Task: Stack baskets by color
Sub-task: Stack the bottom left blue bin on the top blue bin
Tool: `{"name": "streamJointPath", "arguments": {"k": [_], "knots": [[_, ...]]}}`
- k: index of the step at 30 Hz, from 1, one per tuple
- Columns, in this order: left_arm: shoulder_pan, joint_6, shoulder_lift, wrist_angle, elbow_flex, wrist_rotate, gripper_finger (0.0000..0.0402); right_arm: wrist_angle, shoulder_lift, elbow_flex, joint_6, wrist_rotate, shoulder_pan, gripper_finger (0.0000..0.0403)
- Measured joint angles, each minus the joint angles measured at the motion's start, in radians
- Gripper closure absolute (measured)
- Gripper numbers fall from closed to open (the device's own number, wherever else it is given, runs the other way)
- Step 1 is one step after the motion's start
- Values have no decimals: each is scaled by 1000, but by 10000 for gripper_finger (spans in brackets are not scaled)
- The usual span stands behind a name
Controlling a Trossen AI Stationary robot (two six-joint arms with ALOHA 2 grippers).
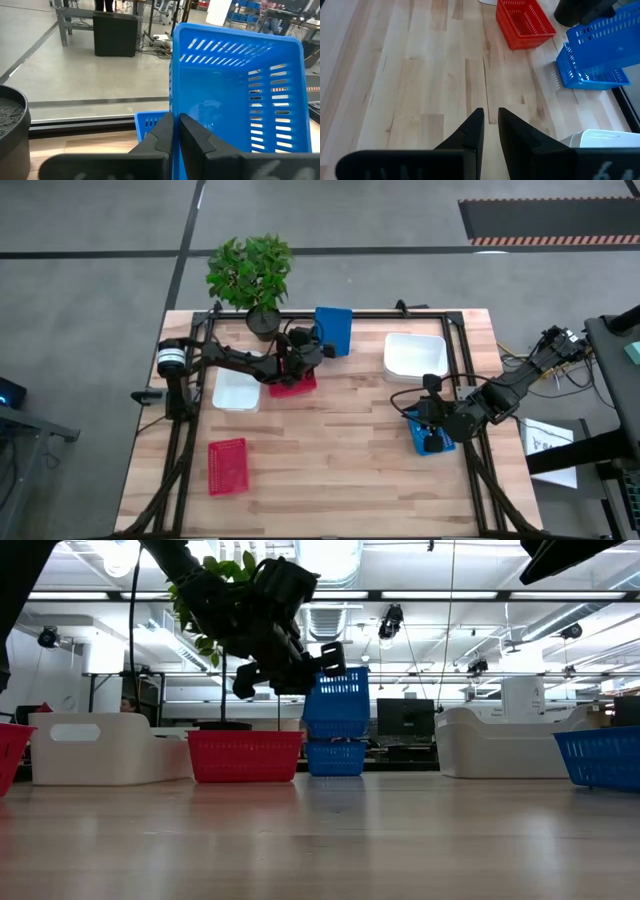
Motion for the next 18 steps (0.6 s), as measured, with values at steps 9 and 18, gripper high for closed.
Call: {"name": "streamJointPath", "arguments": {"k": [9, 18], "knots": [[4, -23, 0, -1, 0, 0, 355, 0, 0, 0, 0, 0, 0, 355], [6, -23, -1, -2, 0, 8, 333, -1, 0, 0, 0, 0, 0, 355]]}}
